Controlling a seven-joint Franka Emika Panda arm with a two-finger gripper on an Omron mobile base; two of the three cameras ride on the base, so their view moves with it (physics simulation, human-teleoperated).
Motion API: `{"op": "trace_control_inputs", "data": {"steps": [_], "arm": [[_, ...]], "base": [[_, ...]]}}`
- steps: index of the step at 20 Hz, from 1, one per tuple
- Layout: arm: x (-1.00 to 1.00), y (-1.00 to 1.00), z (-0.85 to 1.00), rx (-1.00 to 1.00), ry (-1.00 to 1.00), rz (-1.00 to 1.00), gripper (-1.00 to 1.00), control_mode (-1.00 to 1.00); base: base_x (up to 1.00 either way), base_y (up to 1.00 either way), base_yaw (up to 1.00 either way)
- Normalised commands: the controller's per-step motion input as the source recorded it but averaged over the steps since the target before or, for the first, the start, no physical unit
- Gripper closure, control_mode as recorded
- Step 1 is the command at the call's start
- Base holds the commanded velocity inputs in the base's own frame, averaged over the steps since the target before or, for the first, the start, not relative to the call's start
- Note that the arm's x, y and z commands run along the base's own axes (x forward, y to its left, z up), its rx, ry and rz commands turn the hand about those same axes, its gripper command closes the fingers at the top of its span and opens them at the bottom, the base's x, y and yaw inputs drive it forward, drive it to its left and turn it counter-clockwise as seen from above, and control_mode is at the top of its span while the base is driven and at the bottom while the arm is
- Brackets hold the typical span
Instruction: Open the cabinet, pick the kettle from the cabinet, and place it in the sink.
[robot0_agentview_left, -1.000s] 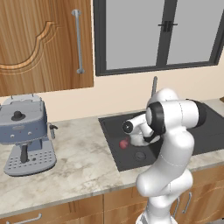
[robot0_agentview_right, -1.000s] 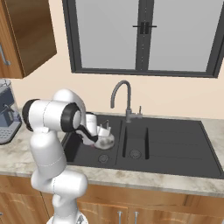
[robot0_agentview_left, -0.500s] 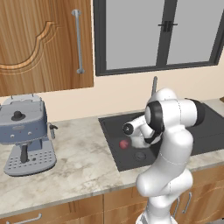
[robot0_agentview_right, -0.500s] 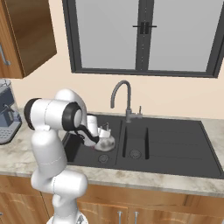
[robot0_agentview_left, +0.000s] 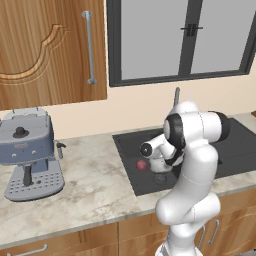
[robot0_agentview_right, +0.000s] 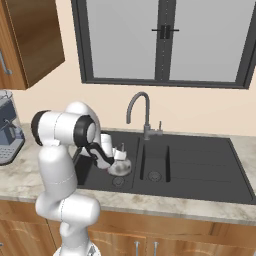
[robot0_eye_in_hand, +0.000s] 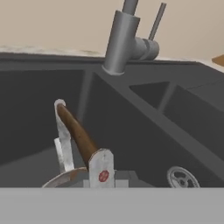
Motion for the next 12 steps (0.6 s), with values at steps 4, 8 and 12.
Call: {"op": "trace_control_inputs", "data": {"steps": [4,8,12], "arm": [[-0.10,0.00,-0.27,0.06,-0.07,0.00,1.00,-1.00],[-0.10,0.00,-0.32,0.06,-0.12,0.00,1.00,-1.00],[-0.12,0.00,-0.30,0.06,-0.14,0.00,1.00,-1.00]], "base": [[0.00,0.00,0.00],[0.00,0.00,0.00],[0.00,0.00,0.00]]}}
